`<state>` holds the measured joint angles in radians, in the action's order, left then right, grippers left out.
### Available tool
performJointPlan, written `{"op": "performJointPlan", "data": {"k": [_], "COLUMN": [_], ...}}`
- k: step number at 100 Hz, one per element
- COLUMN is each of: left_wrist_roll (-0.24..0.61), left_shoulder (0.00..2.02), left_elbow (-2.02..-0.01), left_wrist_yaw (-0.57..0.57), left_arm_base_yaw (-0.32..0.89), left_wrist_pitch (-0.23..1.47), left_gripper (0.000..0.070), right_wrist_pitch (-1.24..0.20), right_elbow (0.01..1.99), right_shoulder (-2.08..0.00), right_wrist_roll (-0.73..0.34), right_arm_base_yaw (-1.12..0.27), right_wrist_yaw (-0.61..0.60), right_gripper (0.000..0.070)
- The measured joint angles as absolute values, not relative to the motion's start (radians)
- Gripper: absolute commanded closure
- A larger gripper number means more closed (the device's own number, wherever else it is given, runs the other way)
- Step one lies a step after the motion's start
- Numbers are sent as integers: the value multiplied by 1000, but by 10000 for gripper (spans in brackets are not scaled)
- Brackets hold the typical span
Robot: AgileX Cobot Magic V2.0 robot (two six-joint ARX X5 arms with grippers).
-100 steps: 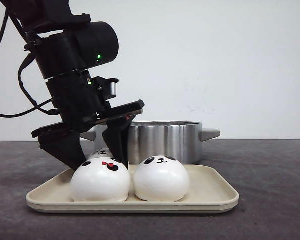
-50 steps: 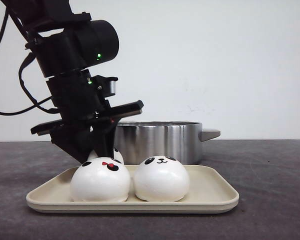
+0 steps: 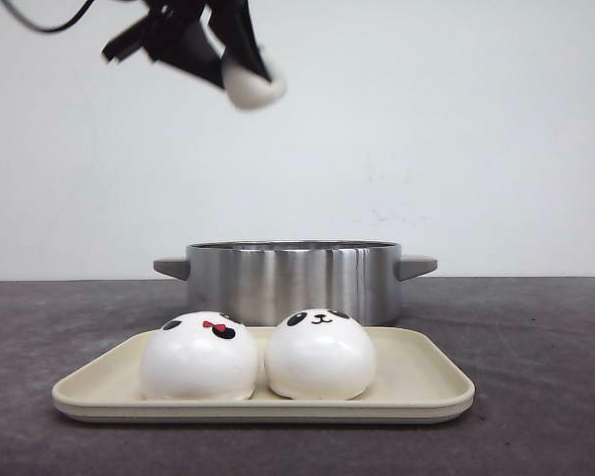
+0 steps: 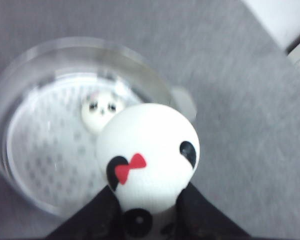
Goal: Steam buns
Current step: 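Carry the bun with the left gripper and drop it into the steamer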
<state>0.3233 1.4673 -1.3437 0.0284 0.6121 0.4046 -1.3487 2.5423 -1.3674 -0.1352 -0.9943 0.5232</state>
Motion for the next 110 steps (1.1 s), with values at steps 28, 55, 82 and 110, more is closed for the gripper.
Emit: {"op": "performJointPlan", "data": {"k": [28, 55, 82, 110], "left_wrist_roll": [266, 261, 261, 261], "left_shoulder": [1692, 1932, 2070, 2080], "left_elbow": [-1597, -1665, -1665, -1665], "left_wrist_yaw": [28, 24, 23, -78], "left_arm_base_yaw": [553, 521, 513, 508], "left_wrist_pitch": [454, 453, 440, 425], "left_gripper": [700, 700, 699, 205], "right_wrist_pitch": [-1349, -1349, -1349, -1349], "right_elbow": [2542, 2542, 2542, 2542], "right_shoulder": [-1367, -1361, -1336, -1309], "right_wrist_roll": [-128, -110, -101, -101], "right_arm_base_yaw": [-994, -994, -994, -994], "right_wrist_yaw": [523, 523, 523, 523], "right_gripper": [683, 683, 683, 683]}}
